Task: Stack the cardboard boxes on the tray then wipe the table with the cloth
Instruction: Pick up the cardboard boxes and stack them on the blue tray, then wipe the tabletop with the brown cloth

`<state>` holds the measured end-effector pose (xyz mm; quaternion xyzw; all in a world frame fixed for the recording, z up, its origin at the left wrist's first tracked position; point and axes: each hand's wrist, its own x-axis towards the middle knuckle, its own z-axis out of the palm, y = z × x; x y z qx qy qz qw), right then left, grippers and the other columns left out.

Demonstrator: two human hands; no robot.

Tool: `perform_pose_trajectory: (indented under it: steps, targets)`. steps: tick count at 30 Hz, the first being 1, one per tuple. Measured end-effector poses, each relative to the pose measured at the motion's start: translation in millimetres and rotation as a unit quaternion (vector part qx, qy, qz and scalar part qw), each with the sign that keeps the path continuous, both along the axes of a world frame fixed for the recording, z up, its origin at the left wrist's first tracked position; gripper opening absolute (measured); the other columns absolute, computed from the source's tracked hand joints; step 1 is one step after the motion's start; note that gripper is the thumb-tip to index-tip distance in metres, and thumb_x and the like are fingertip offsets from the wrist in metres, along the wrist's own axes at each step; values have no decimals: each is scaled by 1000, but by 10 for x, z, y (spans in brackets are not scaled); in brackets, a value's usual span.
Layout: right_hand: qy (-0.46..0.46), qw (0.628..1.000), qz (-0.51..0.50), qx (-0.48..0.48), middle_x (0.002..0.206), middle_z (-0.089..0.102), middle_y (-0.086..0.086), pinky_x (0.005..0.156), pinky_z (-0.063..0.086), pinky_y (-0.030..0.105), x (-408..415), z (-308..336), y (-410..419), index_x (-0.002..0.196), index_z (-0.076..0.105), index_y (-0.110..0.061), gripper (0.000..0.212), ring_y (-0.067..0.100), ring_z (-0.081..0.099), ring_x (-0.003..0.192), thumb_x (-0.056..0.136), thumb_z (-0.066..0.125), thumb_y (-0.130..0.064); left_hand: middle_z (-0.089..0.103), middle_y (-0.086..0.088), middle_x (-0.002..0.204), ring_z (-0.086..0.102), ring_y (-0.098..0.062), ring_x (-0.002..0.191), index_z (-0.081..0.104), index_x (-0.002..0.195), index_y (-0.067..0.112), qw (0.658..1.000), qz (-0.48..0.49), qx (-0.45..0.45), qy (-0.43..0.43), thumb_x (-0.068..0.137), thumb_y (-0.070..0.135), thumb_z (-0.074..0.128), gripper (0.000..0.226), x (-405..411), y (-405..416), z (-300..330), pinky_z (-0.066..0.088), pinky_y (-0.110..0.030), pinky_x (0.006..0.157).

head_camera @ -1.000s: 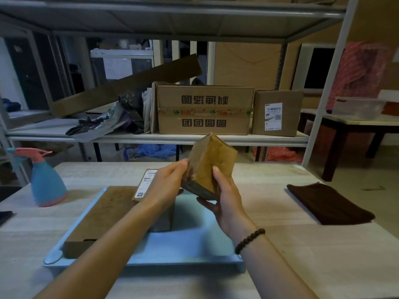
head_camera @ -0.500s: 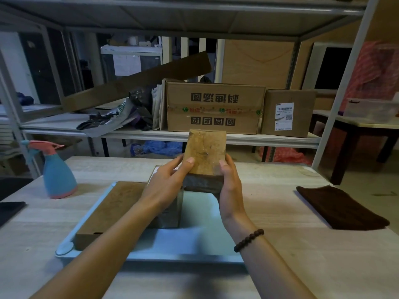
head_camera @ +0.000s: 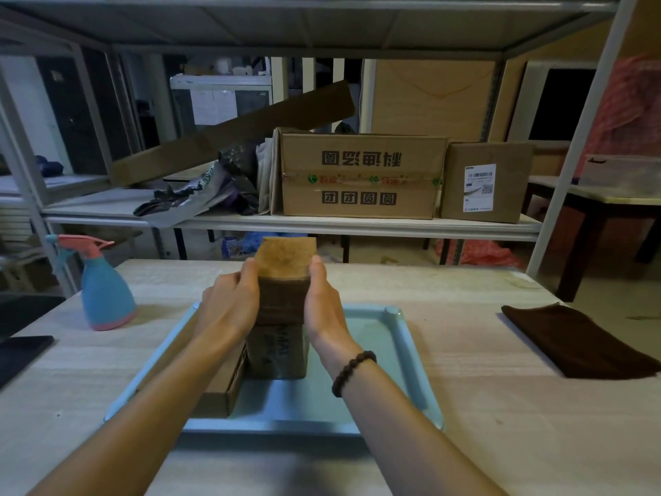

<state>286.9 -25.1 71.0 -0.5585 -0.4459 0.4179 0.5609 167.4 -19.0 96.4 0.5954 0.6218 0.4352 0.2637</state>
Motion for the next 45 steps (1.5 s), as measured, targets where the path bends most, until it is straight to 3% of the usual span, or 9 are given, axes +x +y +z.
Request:
perform_pose_trajectory:
  steps: [4,6,8,13,16,18,23,29,45]
  targets:
    - [-10,999,37,-27,159,44,-7,122,23,52,10,-37,64,151,42,-42,126,18,37,147,49,12,-110,63,-15,115,58,-28,102,61,111,18,1000,15,1,16,97,56,27,53,32,11,47,45,-50,92]
    - [-20,998,46,-31,164,33,-13,124,16,50,68,32,-6,155,35,-43,116,14,28,151,60,11,-106,46,-11,147,44,-30,131,41,144,23,994,34,81,59,97,53,32,56,113,-33,124,36,-54,108]
    - [-28,999,36,-5,157,31,-18,121,14,38,191,77,-102,158,29,-38,88,6,25,145,88,10,-87,33,-6,157,29,-24,142,30,150,22,968,23,231,100,95,43,39,59,225,-147,219,28,-49,115]
    - [-66,994,4,83,164,34,-3,124,26,46,659,-71,-253,157,34,-23,67,16,32,150,104,23,-61,54,-12,136,49,-23,123,48,135,11,861,-164,444,186,89,27,48,49,733,-480,256,39,-35,105]
    - [-100,992,-32,66,130,60,11,102,52,53,951,-236,-271,130,54,-15,41,32,60,119,105,41,-45,67,-7,111,65,-18,85,44,133,17,840,-260,423,219,90,29,50,45,1104,-562,76,55,-30,74]
    - [-80,994,-59,56,113,64,7,95,56,48,1193,-368,-309,124,56,-12,49,27,65,105,96,49,-52,70,-5,106,67,-16,82,41,134,20,841,-288,397,228,89,31,51,46,1337,-587,-71,52,-23,69]
    - [-13,995,-93,32,140,59,8,100,55,39,1774,-476,-393,140,52,-15,44,22,62,122,99,60,-30,66,-6,115,65,-17,90,42,133,21,849,-292,385,215,89,31,47,45,1736,-584,-234,49,-22,72]
    - [-53,992,-111,4,134,61,4,82,50,23,2213,-443,-623,140,51,-16,38,18,63,115,102,54,-17,65,-3,120,64,-20,98,39,135,24,851,-285,371,238,87,27,55,51,2015,-447,-392,54,-33,78]
    - [-164,967,-181,-74,146,52,9,94,43,32,2820,-461,-582,147,43,-15,47,23,54,125,101,52,-17,55,5,139,55,-14,118,26,150,32,873,-311,254,276,95,33,50,60,2358,-312,-562,46,-31,96]
